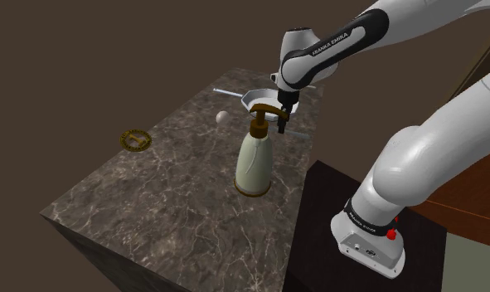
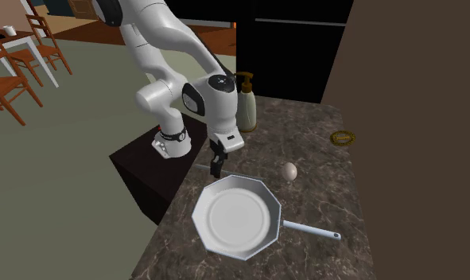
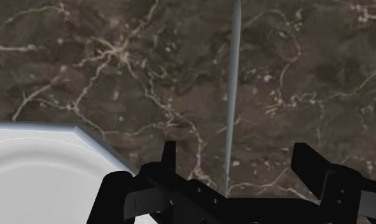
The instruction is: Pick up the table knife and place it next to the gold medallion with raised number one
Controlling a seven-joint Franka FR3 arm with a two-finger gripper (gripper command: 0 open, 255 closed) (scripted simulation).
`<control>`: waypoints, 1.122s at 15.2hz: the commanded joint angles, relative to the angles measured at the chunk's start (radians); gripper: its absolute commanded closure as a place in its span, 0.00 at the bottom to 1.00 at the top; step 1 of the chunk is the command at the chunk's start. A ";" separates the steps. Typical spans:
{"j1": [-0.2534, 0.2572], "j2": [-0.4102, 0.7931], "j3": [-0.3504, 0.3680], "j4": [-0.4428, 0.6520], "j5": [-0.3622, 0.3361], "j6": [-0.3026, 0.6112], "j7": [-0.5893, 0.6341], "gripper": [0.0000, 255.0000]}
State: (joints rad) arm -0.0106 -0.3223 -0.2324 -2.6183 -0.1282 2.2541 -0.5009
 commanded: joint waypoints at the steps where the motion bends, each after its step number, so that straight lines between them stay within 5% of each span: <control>1: -0.001 0.004 -0.002 -0.008 -0.001 0.012 -0.001 0.00; 7: -0.001 0.004 -0.002 -0.008 -0.001 0.012 -0.001 0.00; 8: -0.001 0.004 -0.002 -0.008 -0.001 0.012 -0.001 1.00; 17: -0.001 0.004 -0.002 -0.008 -0.001 0.012 -0.001 1.00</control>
State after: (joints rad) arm -0.0115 -0.3183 -0.2341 -2.6259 -0.1290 2.2666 -0.5019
